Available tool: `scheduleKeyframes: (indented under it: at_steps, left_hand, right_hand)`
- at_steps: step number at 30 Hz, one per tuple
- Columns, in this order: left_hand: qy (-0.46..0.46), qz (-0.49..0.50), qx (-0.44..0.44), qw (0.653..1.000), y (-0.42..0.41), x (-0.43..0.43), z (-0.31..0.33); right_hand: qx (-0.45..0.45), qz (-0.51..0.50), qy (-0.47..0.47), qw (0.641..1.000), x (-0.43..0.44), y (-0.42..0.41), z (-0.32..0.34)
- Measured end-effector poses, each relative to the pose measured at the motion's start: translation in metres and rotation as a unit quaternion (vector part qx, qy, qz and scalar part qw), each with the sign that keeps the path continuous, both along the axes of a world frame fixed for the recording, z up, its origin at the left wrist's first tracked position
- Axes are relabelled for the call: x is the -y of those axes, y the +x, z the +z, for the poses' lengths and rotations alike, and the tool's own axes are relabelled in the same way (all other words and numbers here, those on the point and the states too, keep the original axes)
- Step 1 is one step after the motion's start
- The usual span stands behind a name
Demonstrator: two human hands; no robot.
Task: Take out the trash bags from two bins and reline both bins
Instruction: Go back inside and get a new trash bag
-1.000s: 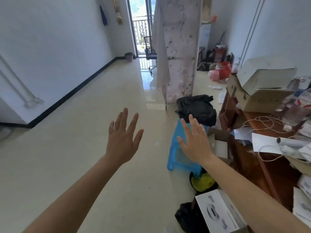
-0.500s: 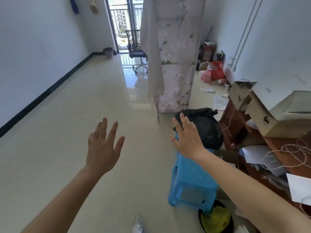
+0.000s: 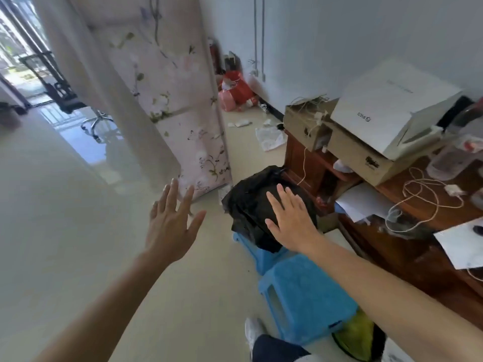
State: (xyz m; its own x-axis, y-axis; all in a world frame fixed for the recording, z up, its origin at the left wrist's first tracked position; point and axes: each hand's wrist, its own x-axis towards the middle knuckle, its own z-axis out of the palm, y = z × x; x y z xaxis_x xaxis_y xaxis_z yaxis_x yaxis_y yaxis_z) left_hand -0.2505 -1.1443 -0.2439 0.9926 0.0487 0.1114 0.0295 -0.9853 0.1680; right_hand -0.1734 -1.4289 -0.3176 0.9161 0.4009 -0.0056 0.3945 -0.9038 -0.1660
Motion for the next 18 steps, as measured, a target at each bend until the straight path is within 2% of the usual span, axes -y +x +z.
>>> scheduleKeyframes:
  at_steps: [5, 9, 14, 18]
  left_hand:
    - [-0.015, -0.068, -0.067, 0.995, 0.149, 0.019, -0.048]
    - [0.015, -0.149, -0.126, 0.981, 0.248, 0.027, -0.076]
    - [-0.014, -0.214, -0.174, 0.961, 0.336, 0.036, -0.113]
    - [-0.04, -0.245, -0.22, 0.943, 0.387, 0.043, -0.187]
  right_hand:
    - [-0.044, -0.114, 0.0, 0.992, 0.009, 0.106, -0.054]
    - [-0.097, -0.186, 0.0, 0.978, 0.008, 0.169, -0.08]
    - [-0.157, -0.277, 0.038, 0.947, 0.006, 0.196, -0.108]
    - [-0.205, -0.337, 0.056, 0.917, 0.001, 0.204, -0.158]
